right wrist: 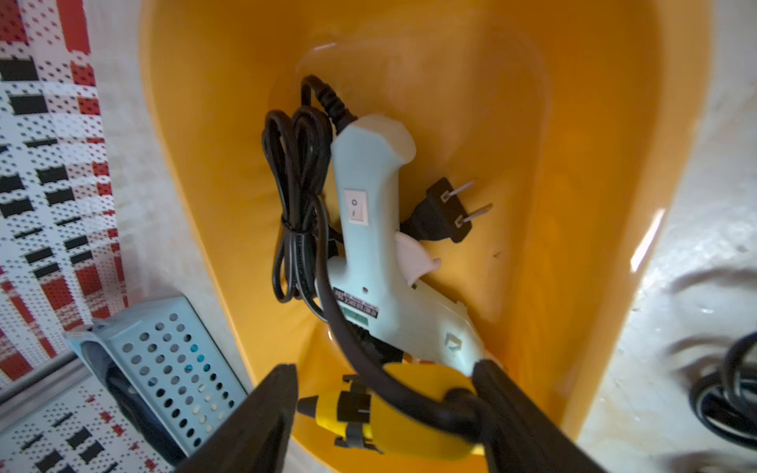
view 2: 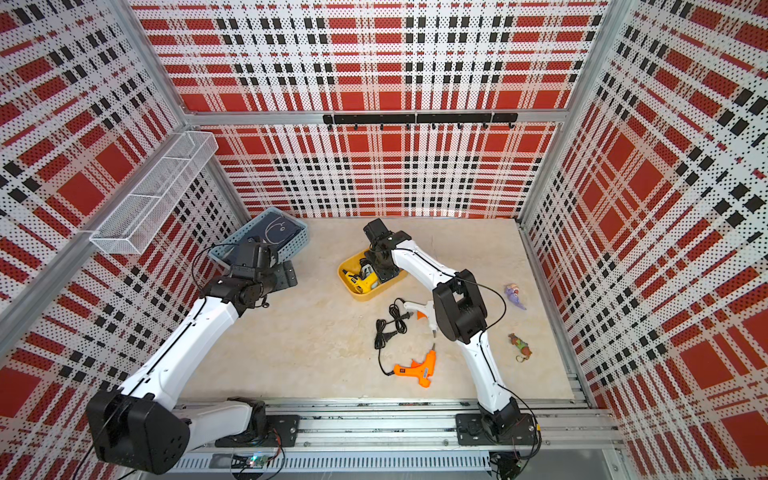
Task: Put the hot melt glue gun into the storage box
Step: Place the hot melt adhesive gun in the storage box, then pick up the hot melt adhesive gun from the center of the board.
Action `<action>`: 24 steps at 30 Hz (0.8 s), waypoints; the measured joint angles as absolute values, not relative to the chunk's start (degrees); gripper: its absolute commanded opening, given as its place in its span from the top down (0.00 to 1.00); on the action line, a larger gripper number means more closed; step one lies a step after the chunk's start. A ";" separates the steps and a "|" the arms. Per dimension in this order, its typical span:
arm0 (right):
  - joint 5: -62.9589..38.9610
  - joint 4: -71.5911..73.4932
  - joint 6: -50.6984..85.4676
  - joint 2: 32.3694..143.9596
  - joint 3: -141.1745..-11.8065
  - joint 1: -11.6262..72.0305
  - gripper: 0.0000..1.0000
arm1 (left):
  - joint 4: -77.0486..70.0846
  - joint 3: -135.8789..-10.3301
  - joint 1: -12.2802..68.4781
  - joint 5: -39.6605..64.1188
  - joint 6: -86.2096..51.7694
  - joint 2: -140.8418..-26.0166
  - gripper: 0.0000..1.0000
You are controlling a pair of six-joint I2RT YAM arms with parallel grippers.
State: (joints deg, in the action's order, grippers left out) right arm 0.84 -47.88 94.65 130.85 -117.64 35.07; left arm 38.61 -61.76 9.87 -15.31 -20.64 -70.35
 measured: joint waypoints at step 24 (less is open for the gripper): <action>15.99 -52.31 65.65 100.79 -101.62 34.33 0.17 | 38.76 -63.33 19.62 -16.93 -21.65 -76.47 0.07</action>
